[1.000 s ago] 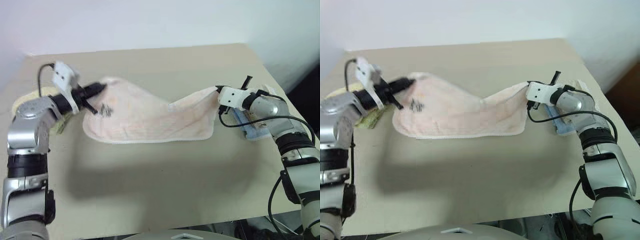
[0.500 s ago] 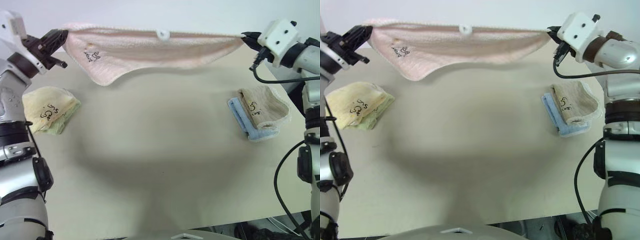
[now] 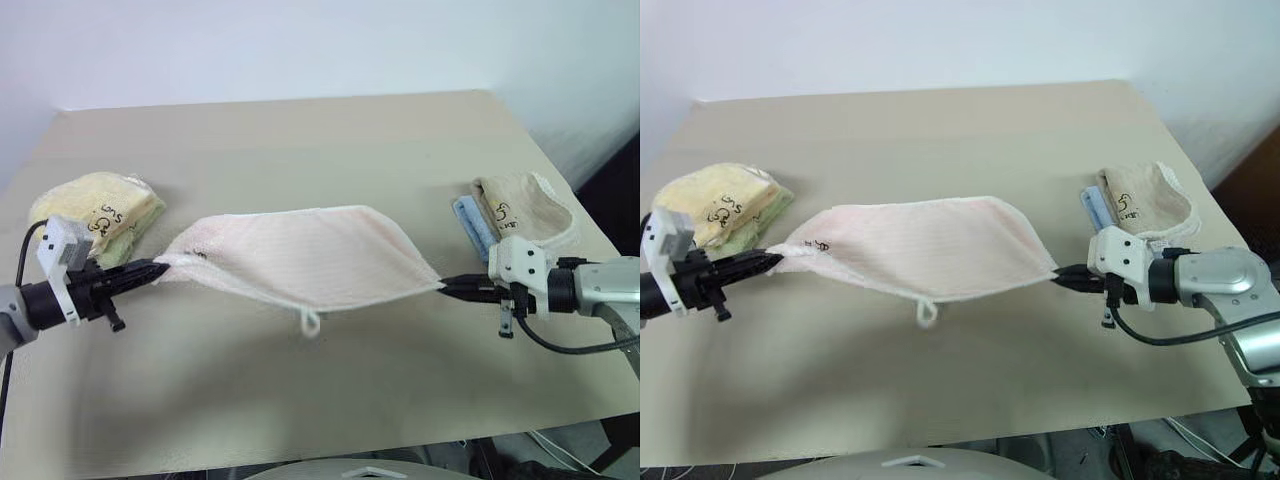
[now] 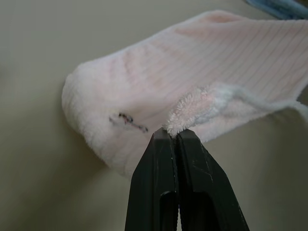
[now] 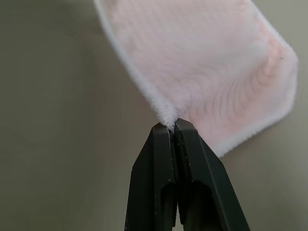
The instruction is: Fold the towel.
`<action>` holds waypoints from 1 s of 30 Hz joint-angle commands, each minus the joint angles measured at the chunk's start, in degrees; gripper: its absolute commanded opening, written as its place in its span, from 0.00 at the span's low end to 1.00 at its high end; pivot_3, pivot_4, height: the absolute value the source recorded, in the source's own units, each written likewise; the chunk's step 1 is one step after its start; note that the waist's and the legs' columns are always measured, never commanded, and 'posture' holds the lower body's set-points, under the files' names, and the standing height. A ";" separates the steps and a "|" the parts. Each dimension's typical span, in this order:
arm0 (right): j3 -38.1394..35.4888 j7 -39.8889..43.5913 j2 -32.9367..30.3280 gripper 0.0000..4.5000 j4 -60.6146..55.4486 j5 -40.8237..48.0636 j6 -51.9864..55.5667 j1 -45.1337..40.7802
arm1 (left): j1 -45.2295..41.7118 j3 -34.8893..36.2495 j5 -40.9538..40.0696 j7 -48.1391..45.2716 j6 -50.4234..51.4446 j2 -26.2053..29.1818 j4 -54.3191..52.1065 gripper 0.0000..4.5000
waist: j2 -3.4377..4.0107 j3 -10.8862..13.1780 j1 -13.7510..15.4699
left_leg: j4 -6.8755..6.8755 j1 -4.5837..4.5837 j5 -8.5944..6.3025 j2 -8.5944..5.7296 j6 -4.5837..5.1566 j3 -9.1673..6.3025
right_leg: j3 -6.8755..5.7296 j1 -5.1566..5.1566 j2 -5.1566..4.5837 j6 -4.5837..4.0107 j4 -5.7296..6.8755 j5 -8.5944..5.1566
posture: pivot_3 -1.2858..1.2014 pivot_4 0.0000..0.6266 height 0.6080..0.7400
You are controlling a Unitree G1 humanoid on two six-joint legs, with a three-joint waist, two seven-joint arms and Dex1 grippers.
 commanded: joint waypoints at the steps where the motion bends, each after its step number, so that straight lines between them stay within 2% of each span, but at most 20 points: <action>1: -1.24 0.75 -0.97 0.00 -0.67 1.24 1.08 -2.33 | 0.30 2.98 -0.58 0.34 -0.01 1.43 -1.40 0.00 | 0.00 0.00 0.03 | 0.00 0.00 0.00 0.04 0.00 0.00 | -0.04 -0.02 0.02 0.00 -0.01 0.00 | 0.52 0.24 0.91; 5: -0.05 1.19 -0.56 0.00 0.95 0.08 0.52 -4.82 | -0.54 2.60 -0.31 1.16 -0.21 1.63 -0.52 0.00 | 0.00 0.00 0.10 | 0.00 -0.06 0.03 0.03 -0.05 0.09 | -0.11 -0.12 0.02 -0.15 -0.04 0.07 | 0.52 0.24 0.91; 20: -0.11 1.73 -0.16 0.00 1.17 -0.42 0.62 -5.15 | -0.57 2.54 -0.39 1.30 -0.20 1.68 -0.50 0.00 | 0.00 0.00 1.22 | -0.02 -0.14 -0.08 -0.09 -0.08 0.09 | -0.08 -0.22 -0.05 -0.14 -0.03 0.07 | 0.52 0.24 0.91; 22: 4.85 -3.31 3.52 0.00 11.84 -8.75 -5.61 -15.82 | -9.26 -2.50 7.21 8.64 -6.48 0.64 7.91 0.00 | 0.00 0.00 1.17 | -0.02 -0.07 -0.08 -0.09 -0.08 0.09 | -0.08 -0.18 -0.04 -0.14 -0.04 0.07 | 0.52 0.24 0.91; 24: 7.27 -5.27 5.47 0.00 17.40 -12.88 -9.13 -20.85 | -13.42 -5.24 10.89 11.57 -9.54 -0.02 11.95 0.00 | -0.01 0.01 1.19 | 0.05 -0.10 -0.05 -0.10 -0.14 0.16 | -0.14 -0.15 -0.02 -0.18 -0.10 0.16 | 0.52 0.24 0.91; 28: 7.82 -4.51 6.24 0.00 20.33 -13.90 -11.53 -22.22 | -14.72 -6.62 11.78 11.25 -11.08 -0.39 13.56 0.00 | -0.02 -0.01 1.28 | -0.03 -0.05 0.02 -0.09 -0.12 0.17 | -0.20 -0.22 -0.01 -0.10 0.07 0.21 | 0.52 0.24 0.91; 30: 7.84 -4.30 6.19 0.00 21.00 -13.97 -12.21 -22.21 | -14.84 -6.83 11.77 11.06 -11.29 -0.46 13.80 0.00 | -0.02 -0.01 1.24 | -0.08 -0.34 0.00 -0.15 -0.01 0.18 | -0.19 -0.52 -0.01 -0.03 0.06 0.26 | 0.52 0.24 0.91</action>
